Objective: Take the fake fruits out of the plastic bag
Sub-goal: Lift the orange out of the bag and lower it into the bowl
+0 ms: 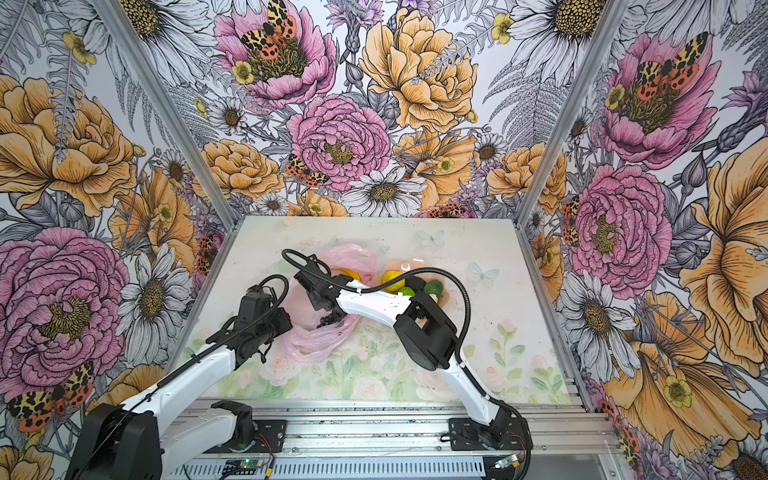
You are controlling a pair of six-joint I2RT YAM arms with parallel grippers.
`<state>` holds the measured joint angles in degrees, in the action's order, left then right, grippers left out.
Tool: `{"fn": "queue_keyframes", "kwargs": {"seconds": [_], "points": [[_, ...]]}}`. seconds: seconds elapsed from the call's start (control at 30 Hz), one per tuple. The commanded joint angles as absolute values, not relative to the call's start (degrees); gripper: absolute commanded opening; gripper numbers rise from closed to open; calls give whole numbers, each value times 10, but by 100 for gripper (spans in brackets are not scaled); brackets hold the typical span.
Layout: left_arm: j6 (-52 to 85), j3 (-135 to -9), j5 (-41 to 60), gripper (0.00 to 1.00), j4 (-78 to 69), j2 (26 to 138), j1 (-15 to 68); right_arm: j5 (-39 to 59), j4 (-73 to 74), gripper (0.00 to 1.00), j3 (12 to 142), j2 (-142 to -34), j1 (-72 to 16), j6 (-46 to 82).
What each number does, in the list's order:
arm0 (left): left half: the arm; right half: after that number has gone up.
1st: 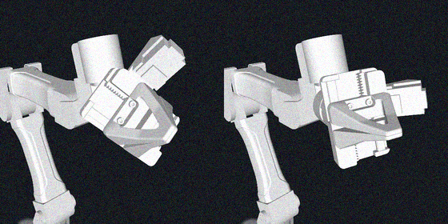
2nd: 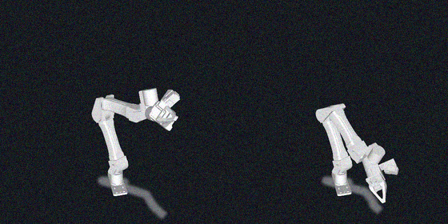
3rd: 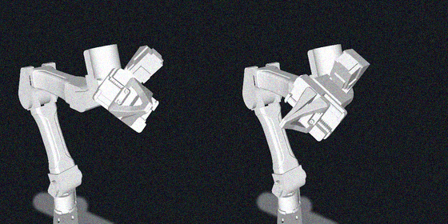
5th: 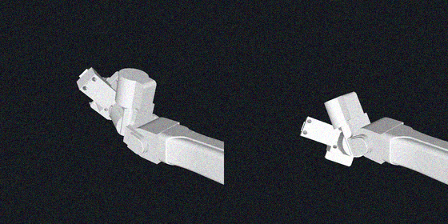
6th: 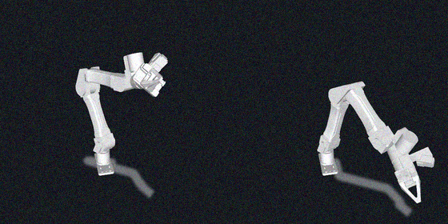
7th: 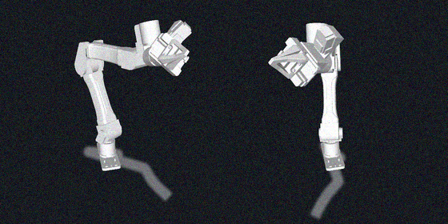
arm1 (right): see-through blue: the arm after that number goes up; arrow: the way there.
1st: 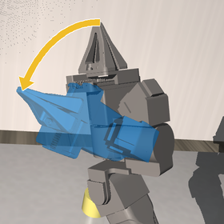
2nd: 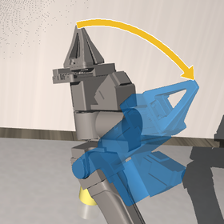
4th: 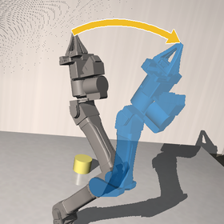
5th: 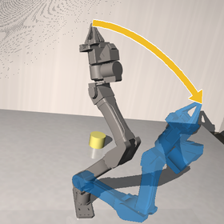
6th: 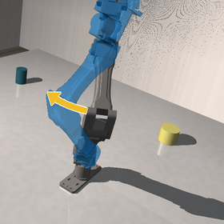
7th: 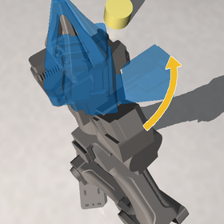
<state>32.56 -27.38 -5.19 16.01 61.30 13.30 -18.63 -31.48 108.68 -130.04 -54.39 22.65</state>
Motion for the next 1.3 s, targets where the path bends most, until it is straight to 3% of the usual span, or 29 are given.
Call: {"fn": "queue_keyframes", "kwargs": {"seconds": [0.0,0.33,0.63,1.27], "points": [[313,-282,-65,24,146,614,138,-177,-317,7,1071,-1239,-538,235],[314,-281,-68,24,148,611,138,-165,-317,7,995,-1119,-508,241],[313,-284,-68,24,149,615,138,-147,-321,7,887,-1023,-416,249],[316,-290,-73,24,152,628,138,-102,-402,6,810,-976,-279,246]]}}
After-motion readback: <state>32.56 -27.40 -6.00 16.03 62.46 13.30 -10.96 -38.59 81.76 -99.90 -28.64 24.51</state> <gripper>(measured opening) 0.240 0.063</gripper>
